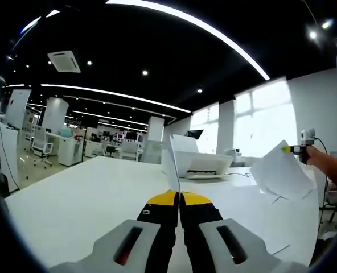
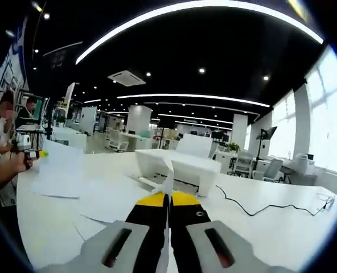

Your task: Organize the stack of printing papers by aligning and flattening the scattered papers on the table

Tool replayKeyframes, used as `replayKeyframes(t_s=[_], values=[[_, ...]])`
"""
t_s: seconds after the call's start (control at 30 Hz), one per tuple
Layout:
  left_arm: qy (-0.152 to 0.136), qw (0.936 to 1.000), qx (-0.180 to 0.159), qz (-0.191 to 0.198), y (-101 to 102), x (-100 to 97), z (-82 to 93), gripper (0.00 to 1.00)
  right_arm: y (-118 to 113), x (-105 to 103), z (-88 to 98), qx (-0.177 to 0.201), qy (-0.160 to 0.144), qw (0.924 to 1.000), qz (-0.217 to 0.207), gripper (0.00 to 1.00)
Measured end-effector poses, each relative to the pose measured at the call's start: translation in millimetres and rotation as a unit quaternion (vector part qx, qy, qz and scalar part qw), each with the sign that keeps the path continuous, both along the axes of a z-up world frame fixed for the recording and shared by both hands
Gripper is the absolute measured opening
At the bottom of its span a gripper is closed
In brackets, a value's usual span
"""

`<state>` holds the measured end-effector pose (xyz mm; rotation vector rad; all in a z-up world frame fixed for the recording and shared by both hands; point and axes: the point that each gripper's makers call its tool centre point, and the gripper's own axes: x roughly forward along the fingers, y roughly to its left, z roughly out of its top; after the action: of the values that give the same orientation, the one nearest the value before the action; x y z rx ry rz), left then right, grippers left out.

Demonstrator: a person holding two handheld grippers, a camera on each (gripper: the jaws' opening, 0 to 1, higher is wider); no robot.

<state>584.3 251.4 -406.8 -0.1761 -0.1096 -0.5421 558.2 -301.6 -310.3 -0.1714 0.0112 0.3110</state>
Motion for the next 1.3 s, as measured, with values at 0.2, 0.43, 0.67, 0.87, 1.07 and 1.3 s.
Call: replayKeyframes(t_s=[0.2,0.43,0.67,0.87,1.07,1.3], values=[[0.001,1.0,0.0,0.0,0.2,0.3,-0.4,0.07,1.9,-4.8,18.2,-0.015,-0.015,0.9998,-0.002,0.0],[0.001,1.0,0.0,0.001,0.7,0.4,-0.8,0.07,4.3,-9.6,36.8,-0.028,-0.029,0.9992,-0.003,0.0],[0.001,1.0,0.0,0.001,0.9,0.5,-1.1,0.07,9.7,-14.0,53.6,-0.038,-0.038,0.9985,0.001,0.0],[0.001,1.0,0.001,0.002,1.2,0.5,-1.2,0.07,14.6,-23.2,76.4,-0.053,-0.05,0.9973,0.006,0.0],[0.0,1.0,0.001,0.002,1.1,0.1,-0.9,0.07,33.9,-35.5,96.9,-0.062,-0.068,0.9954,0.024,0.0],[0.0,1.0,0.001,0.0,0.8,-0.1,-0.8,0.07,53.4,-38.3,112.0,-0.071,-0.08,0.9932,0.045,0.0]])
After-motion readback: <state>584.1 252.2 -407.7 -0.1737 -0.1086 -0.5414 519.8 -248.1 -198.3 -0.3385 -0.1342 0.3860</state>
